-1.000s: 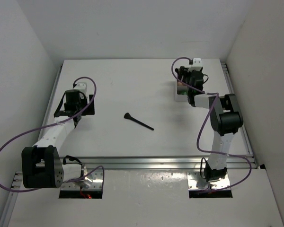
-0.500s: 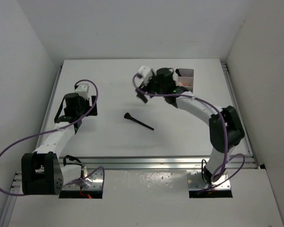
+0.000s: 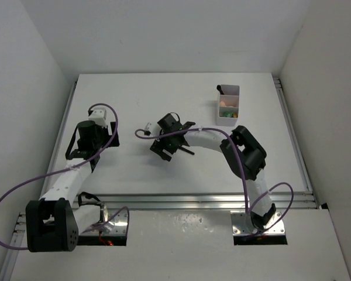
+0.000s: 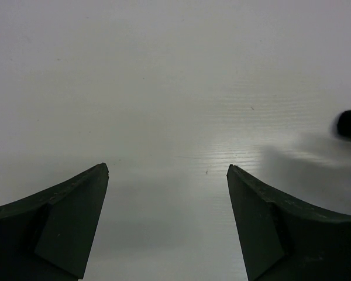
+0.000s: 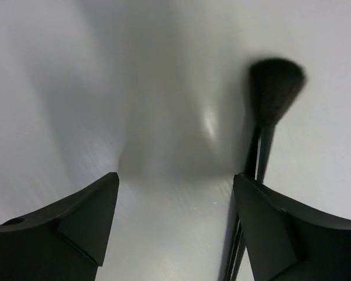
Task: Organize the makeup
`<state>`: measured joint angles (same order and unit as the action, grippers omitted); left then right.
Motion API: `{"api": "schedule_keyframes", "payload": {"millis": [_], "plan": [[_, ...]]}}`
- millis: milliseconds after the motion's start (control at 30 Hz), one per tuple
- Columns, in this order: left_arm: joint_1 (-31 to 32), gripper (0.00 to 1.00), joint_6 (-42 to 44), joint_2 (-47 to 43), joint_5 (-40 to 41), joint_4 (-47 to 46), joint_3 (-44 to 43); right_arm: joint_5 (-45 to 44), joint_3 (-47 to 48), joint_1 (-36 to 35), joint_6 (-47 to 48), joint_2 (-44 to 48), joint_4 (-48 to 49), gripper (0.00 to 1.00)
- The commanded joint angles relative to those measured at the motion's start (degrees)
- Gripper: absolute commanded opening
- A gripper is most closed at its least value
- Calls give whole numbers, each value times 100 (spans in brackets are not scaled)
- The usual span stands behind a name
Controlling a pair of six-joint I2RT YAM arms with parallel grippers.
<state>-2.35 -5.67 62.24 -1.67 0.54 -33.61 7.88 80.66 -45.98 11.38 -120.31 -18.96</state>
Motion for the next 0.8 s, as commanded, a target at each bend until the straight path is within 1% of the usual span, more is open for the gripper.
{"api": "schedule_keyframes", "payload": {"millis": [0, 67, 100, 133, 267, 367, 400, 533, 633, 767], "plan": [[-55, 88, -101, -194, 27, -185, 47, -480, 249, -34, -285, 60, -38, 78], [-55, 88, -101, -247, 79, -185, 99, -472, 91, -8, -346, 87, -11, 74], [-55, 88, -101, -247, 79, -185, 100, -445, 46, -8, -338, 104, 6, 74], [-55, 88, -101, -247, 79, -185, 100, -428, 29, -17, -329, 104, -11, 71], [-55, 88, -101, -247, 79, -185, 100, -349, -16, -8, -171, 314, 6, 67], [-55, 88, -101, -247, 79, -185, 100, -270, 151, 62, -57, 500, -46, 67], [-55, 88, -101, -247, 79, -185, 100, -235, 369, 123, -13, 509, -81, 67], [-55, 88, -101, -194, 79, -185, 100, -261, 556, 150, 163, 649, -117, 67], [-55, 88, -101, -194, 79, -238, 100, -313, 468, 203, 216, 492, -186, 69], [-108, 88, -49, -194, 79, -238, 100, -550, 766, 405, -21, 70, -590, 69]]}}
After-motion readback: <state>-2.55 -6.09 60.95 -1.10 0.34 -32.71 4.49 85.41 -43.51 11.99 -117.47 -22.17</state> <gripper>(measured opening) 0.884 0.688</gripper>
